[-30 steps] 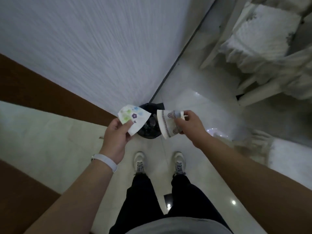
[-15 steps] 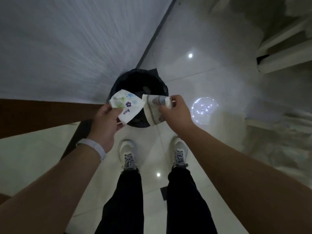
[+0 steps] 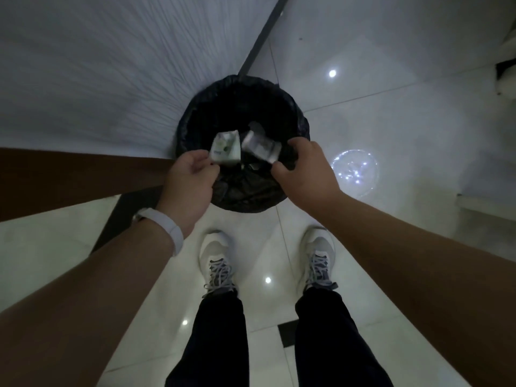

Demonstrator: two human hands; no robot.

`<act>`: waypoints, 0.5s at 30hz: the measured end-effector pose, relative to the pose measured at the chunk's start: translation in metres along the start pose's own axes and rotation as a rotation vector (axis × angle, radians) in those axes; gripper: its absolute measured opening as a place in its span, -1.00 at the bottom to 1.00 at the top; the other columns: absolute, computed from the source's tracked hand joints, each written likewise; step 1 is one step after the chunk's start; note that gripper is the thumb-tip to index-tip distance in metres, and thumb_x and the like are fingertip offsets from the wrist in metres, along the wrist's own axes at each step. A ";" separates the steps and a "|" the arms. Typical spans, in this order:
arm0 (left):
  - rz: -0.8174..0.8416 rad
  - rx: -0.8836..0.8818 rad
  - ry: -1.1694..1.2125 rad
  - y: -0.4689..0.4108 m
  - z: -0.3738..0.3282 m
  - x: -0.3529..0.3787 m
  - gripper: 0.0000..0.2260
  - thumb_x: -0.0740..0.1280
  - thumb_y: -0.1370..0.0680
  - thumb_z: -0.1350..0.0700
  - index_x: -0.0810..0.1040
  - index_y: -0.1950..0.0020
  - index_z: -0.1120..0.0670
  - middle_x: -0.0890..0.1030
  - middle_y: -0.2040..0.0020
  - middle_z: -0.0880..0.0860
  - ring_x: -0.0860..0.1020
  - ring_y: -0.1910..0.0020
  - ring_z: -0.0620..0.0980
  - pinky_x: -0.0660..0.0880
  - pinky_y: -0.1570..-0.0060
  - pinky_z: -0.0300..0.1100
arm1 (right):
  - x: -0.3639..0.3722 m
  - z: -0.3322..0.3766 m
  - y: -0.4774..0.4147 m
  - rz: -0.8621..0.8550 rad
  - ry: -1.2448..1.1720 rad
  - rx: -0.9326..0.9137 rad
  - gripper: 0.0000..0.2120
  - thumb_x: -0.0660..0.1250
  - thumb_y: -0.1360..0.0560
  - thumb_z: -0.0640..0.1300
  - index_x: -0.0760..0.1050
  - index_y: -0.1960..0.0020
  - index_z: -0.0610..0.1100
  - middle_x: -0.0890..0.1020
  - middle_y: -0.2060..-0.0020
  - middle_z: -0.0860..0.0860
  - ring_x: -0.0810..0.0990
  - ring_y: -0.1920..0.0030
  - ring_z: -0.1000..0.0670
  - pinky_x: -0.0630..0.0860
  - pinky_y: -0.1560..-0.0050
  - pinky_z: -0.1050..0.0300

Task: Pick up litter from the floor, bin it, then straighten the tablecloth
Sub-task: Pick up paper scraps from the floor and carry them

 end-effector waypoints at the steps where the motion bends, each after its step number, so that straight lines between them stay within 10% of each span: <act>1: 0.009 0.034 -0.064 0.005 -0.002 -0.004 -0.77 0.33 -0.56 0.11 0.49 -0.20 -0.10 0.53 -0.03 -0.25 0.49 0.03 -0.37 0.41 0.20 -0.51 | -0.002 0.000 0.005 -0.009 0.037 -0.005 -0.59 0.28 -0.43 0.06 0.41 -0.24 -0.04 0.44 -0.02 0.03 0.53 0.05 -0.02 0.48 0.12 0.08; 15: 0.099 0.701 -0.911 0.151 -0.158 -0.064 -0.63 0.38 -0.51 0.05 0.52 -0.29 0.13 0.56 -0.25 0.14 0.49 -0.19 0.18 0.44 -0.12 0.00 | -0.137 0.110 0.124 -0.017 0.513 -0.232 -0.58 0.16 -0.51 0.16 0.45 -0.19 -0.10 0.53 -0.12 -0.05 0.50 -0.07 -0.14 0.53 0.03 -0.06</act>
Point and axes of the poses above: each hand's wrist, its own y-axis away from the middle knuckle, its own x-axis out of the palm, z = x × y, the point moved 2 cm from there along -y, towards the middle knuckle
